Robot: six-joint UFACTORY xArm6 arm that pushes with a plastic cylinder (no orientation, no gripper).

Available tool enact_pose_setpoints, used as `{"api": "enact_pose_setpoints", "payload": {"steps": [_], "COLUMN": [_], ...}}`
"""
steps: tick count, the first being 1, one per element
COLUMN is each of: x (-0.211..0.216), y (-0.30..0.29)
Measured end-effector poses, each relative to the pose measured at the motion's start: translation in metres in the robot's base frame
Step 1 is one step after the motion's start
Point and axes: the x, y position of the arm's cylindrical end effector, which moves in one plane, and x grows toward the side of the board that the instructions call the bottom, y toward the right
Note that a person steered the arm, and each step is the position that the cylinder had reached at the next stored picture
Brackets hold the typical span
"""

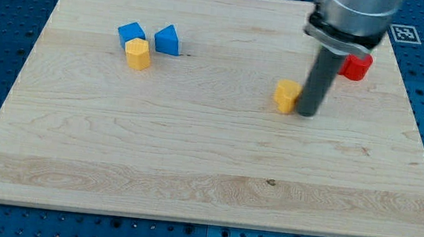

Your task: Move the yellow heart to the center

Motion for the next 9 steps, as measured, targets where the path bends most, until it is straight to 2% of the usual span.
{"api": "enact_pose_setpoints", "payload": {"steps": [2,3,4,6,9], "x": [-0.045,-0.057,-0.057,-0.088,-0.089], "y": [-0.071,-0.076,-0.055,-0.037,-0.087]}}
